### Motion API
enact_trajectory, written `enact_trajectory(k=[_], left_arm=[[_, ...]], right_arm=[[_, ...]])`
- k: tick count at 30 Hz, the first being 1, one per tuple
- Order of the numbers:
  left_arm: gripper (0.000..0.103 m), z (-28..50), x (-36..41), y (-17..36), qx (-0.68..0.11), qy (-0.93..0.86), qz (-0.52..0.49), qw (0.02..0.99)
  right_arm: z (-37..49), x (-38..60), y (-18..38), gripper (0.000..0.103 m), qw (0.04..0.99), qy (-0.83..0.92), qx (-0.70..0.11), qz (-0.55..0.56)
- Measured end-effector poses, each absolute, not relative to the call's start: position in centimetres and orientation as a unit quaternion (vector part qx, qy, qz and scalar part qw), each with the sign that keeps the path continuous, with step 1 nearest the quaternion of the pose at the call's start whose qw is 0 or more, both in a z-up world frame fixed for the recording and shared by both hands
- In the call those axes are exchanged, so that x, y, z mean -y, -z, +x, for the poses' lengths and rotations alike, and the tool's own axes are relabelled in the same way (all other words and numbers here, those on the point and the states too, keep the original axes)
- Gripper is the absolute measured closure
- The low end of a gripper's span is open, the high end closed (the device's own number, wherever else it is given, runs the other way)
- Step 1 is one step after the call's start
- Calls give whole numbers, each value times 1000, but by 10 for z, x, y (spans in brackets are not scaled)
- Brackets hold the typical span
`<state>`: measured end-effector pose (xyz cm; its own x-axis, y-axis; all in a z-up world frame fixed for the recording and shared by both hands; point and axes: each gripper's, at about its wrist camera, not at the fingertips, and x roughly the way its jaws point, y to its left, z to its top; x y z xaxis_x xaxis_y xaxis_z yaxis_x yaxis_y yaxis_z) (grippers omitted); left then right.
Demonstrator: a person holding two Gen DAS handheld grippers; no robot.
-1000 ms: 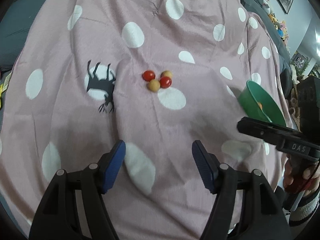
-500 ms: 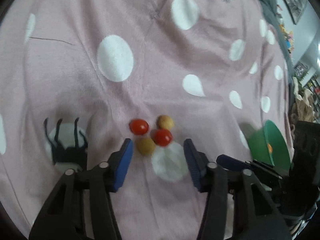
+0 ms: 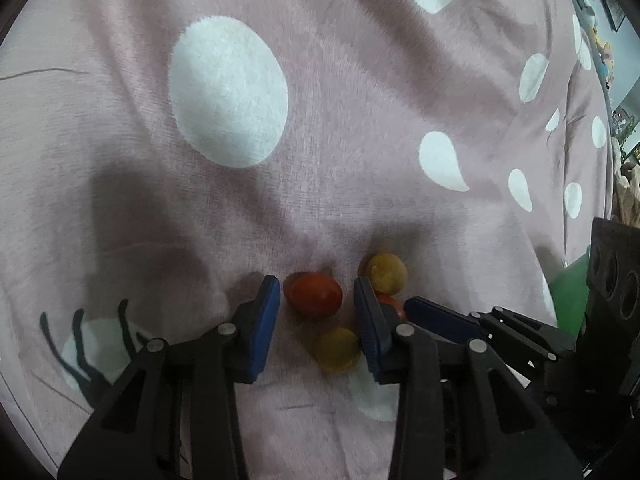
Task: Organize fruits
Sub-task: 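Grasp a red cherry tomato with the left gripper while the right gripper grasps another, then carry both red cherry tomatoes over the green bowl and open both grippers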
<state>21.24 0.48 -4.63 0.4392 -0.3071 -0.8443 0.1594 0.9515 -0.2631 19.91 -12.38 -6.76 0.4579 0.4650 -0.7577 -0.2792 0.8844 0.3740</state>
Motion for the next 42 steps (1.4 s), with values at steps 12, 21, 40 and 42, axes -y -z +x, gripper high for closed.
enact_trajectory(k=[12, 21, 40, 42], left_arm=[[74, 214, -3, 59, -516, 134, -54, 844], [74, 195, -3, 36, -476, 144, -39, 867], [74, 82, -3, 1, -458, 133, -37, 878], [74, 69, -4, -2, -460, 134, -41, 877]], right_arm=[[190, 114, 68, 73, 866, -209, -452, 50], [172, 150, 49, 73, 861, -214, -452, 94], [92, 176, 18, 73, 870, -215, -428, 120], [78, 183, 14, 73, 872, -212, -424, 119]])
